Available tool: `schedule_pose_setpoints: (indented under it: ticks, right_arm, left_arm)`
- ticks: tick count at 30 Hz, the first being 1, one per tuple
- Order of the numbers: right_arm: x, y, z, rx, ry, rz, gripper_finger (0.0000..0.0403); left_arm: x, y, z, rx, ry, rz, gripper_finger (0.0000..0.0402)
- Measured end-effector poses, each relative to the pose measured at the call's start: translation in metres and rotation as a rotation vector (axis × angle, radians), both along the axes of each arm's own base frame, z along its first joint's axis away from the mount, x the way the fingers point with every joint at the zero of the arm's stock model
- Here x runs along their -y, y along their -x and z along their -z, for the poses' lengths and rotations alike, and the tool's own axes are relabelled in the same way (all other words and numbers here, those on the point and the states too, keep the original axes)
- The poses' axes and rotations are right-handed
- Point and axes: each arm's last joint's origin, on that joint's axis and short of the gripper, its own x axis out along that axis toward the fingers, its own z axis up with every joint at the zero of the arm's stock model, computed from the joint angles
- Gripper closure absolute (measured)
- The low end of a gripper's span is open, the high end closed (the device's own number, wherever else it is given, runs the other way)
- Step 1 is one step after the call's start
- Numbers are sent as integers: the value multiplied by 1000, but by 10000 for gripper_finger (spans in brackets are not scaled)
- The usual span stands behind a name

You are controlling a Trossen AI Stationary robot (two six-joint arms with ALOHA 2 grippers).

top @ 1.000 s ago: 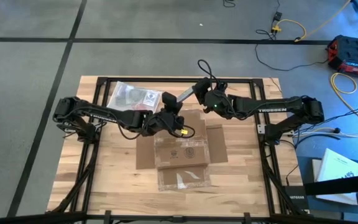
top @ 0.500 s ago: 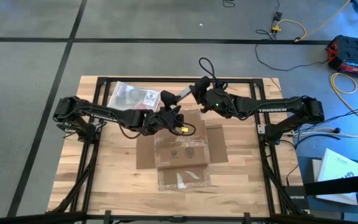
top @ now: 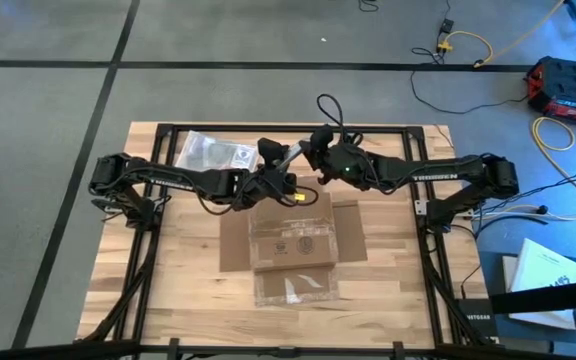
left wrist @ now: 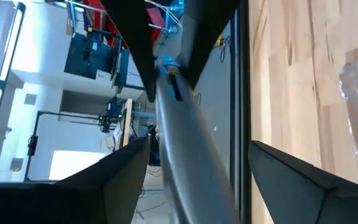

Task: Unpack boxes
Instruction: Break down the box until it is fully flat

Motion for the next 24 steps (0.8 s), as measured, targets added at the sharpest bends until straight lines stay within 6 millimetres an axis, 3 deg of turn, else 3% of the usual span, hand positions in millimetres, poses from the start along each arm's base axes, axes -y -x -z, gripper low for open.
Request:
schedule_pose_setpoints:
  ticks: [8, 13, 24]
  right_arm:
    - [2, -14, 0, -13, 3, -30, 348]
    - [2, -15, -1, -15, 7, -35, 348]
    - [0, -17, -4, 29, -11, -84, 348]
  left_arm:
    - [-2, -1, 2, -3, 0, -3, 141]
    - [-3, -1, 3, -16, -2, -13, 165]
    - [-10, -1, 2, 29, 14, -49, 167]
